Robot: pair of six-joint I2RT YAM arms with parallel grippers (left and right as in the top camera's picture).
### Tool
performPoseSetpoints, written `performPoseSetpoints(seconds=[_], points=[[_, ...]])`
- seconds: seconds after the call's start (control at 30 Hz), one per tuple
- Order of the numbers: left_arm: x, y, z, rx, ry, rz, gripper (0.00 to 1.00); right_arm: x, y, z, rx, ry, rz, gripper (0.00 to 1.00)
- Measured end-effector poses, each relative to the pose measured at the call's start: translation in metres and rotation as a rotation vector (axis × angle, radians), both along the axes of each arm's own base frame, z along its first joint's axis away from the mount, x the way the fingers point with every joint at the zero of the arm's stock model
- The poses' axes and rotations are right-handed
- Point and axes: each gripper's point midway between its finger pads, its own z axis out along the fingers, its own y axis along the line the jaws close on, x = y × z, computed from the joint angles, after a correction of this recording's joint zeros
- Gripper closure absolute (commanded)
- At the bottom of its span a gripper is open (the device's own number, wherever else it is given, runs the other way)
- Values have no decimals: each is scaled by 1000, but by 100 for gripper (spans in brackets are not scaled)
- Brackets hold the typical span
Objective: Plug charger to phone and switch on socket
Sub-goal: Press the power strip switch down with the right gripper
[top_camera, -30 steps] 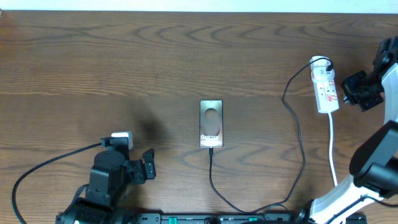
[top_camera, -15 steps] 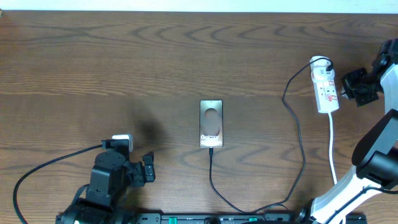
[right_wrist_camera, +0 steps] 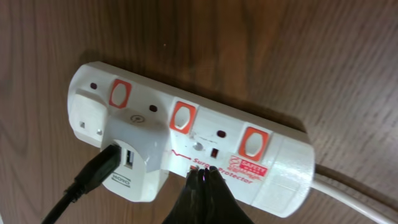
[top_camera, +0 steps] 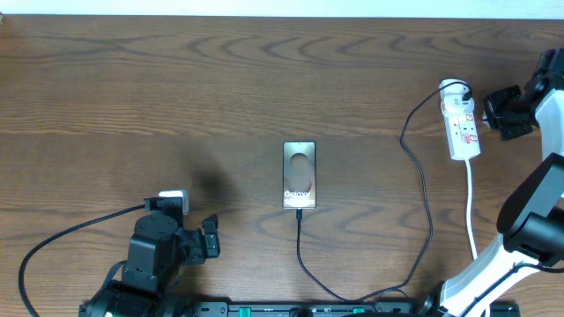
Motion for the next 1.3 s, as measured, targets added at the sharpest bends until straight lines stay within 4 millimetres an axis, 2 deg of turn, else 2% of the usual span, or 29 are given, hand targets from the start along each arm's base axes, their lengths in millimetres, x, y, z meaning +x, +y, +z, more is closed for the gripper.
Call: performPoseSetpoints(seconds=[0.53, 1.3], points=[[0, 0, 0, 0, 0, 0, 2, 16, 5, -29, 21, 4, -28, 99], [0, 0, 0, 0, 0, 0, 2, 27, 10, -31, 15, -19, -56, 99]])
